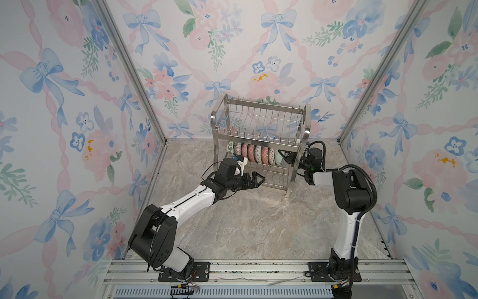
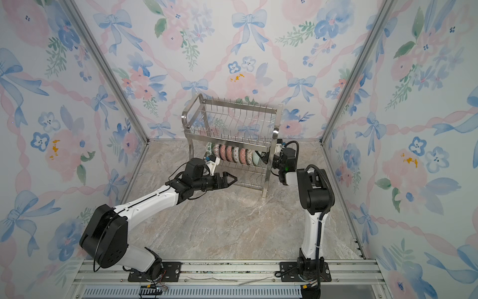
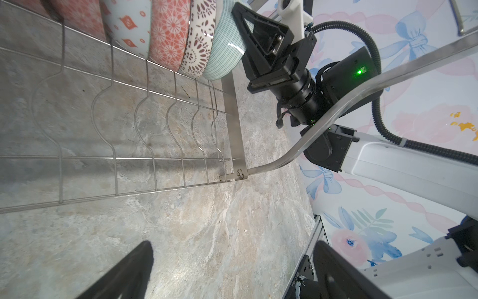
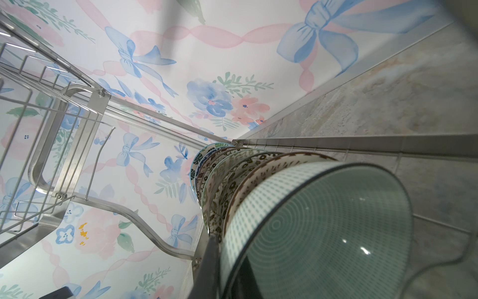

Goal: Load the bowls into the dish rack
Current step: 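Press the green bowl against the row of bowls with the right gripper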

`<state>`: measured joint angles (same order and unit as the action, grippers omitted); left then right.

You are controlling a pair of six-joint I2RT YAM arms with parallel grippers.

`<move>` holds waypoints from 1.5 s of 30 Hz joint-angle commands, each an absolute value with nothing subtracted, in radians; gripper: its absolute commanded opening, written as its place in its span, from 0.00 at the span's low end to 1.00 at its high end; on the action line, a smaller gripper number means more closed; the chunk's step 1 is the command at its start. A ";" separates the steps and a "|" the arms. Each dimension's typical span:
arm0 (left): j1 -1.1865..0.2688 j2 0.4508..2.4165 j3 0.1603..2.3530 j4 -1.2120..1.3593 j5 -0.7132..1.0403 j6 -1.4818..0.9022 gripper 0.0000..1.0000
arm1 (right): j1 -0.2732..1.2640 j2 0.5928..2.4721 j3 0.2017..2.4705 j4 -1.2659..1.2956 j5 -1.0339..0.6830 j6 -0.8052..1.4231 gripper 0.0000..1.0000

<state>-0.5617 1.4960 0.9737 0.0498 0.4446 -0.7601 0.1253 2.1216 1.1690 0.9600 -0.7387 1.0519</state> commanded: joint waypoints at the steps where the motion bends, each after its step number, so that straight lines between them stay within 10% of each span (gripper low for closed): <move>1: -0.553 1.496 0.956 0.035 0.446 -0.734 0.98 | 0.118 2.142 1.212 1.079 -0.772 1.066 0.00; 23: -0.548 1.487 0.943 0.041 0.439 -0.742 0.98 | 0.108 2.091 1.245 0.657 -0.773 0.771 0.01; 45: -0.547 1.451 0.930 0.037 0.435 -0.747 0.98 | 0.107 2.012 1.231 0.536 -0.759 0.699 0.26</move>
<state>-0.5552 1.4841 0.9459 0.0494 0.4412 -0.7601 0.1112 2.0583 1.2449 0.5510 -0.7650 0.7204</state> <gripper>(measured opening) 0.980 0.260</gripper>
